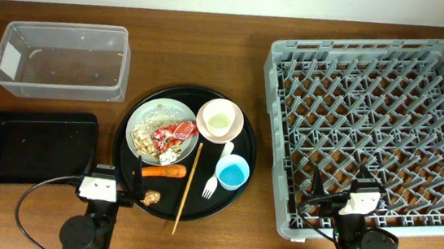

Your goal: Sort waste into correct bins and load items into the dishwasher rack

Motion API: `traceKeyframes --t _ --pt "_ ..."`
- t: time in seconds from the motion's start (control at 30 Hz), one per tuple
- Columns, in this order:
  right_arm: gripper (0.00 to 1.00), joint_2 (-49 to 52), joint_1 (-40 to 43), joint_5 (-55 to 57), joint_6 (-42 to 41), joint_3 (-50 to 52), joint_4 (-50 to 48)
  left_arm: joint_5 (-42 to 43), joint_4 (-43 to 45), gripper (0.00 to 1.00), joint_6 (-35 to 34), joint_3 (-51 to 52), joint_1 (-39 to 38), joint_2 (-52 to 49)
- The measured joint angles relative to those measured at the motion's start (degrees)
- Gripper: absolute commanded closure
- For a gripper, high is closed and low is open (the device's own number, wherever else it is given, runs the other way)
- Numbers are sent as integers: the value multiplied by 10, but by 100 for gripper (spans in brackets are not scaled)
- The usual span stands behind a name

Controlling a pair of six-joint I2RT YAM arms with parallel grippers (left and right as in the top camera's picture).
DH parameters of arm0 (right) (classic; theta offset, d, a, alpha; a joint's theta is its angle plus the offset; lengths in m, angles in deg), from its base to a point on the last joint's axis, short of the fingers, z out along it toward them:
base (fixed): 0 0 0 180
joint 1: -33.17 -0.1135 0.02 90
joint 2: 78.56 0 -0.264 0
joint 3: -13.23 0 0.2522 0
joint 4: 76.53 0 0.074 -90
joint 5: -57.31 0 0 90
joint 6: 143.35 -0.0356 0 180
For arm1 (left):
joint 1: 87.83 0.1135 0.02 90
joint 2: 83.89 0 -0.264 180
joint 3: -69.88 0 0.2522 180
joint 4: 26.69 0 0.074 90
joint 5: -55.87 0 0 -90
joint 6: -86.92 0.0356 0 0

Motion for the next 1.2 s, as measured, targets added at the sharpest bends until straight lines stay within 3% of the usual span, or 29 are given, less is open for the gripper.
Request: traceKeyframes --t 1.2 --pt "1 0 0 13 0 0 0 0 0 1 0 0 0 0"
